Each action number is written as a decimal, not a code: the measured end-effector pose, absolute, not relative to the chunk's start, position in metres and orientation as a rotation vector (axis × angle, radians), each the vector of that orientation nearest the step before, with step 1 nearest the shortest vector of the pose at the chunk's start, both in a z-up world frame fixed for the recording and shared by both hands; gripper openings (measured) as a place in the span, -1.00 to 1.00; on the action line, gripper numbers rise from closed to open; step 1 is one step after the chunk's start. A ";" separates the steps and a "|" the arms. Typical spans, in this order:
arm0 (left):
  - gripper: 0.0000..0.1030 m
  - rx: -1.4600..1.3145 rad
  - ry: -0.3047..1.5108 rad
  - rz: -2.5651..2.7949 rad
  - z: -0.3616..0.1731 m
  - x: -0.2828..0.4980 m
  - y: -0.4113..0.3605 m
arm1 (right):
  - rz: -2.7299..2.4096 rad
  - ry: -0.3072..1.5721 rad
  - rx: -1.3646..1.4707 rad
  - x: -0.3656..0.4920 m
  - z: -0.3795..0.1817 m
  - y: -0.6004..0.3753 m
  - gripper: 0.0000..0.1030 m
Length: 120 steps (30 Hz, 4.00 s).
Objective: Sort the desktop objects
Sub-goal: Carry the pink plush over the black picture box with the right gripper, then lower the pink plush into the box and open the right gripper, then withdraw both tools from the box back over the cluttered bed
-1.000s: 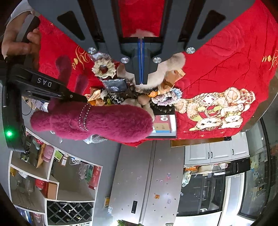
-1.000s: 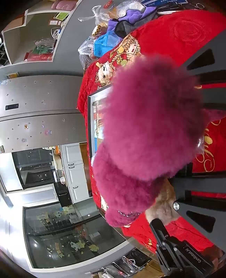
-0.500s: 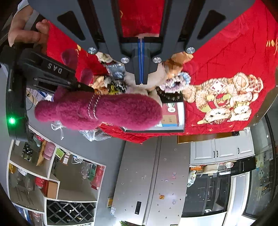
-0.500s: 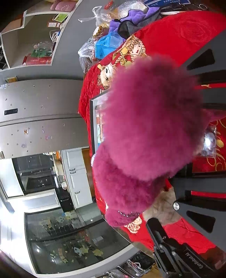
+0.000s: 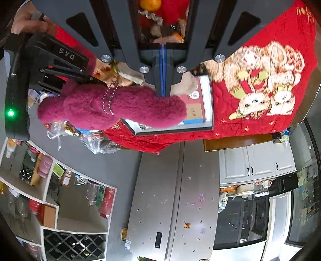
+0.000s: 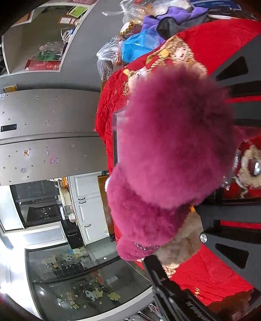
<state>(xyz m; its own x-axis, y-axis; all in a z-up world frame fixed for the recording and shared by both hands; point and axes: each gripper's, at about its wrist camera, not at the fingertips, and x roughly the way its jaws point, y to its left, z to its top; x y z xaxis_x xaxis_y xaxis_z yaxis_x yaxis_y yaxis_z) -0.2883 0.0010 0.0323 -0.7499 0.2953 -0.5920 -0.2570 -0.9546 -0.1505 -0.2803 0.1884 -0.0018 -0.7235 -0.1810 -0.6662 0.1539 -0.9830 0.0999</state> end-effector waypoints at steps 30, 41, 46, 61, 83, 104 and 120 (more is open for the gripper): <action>-1.00 -1.212 -0.078 2.635 -0.091 -0.523 0.007 | -2.586 0.059 1.408 -0.512 -0.097 0.182 -0.42; -1.00 -1.207 -0.071 2.642 -0.096 -0.525 0.002 | -2.569 0.113 1.470 -0.533 -0.124 0.174 -0.42; -1.00 -1.204 -0.067 2.642 -0.097 -0.525 0.002 | -2.576 0.113 1.470 -0.548 -0.123 0.174 -0.42; 0.62 -1.058 0.030 2.778 -0.069 -0.507 0.010 | -2.579 0.129 1.434 -0.539 -0.107 0.167 0.16; 0.65 -0.892 -0.073 2.766 0.019 -0.431 0.010 | -2.856 0.142 1.123 -0.460 0.005 0.182 0.53; 0.99 -0.726 0.040 2.843 0.079 -0.204 -0.005 | -3.000 0.166 0.832 -0.245 0.087 0.188 0.64; 0.98 -1.041 -0.152 2.774 -0.084 -0.123 -0.032 | -2.875 0.042 1.022 -0.144 -0.061 0.209 0.65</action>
<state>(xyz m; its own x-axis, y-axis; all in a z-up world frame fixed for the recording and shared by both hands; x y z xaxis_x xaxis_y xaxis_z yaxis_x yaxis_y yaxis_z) -0.1226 -0.0321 -0.0836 -0.7403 0.1987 -0.6423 -0.1271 -0.9795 -0.1565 -0.1445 0.2088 -0.0608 -0.7722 -0.0754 -0.6308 0.0937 -0.9956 0.0043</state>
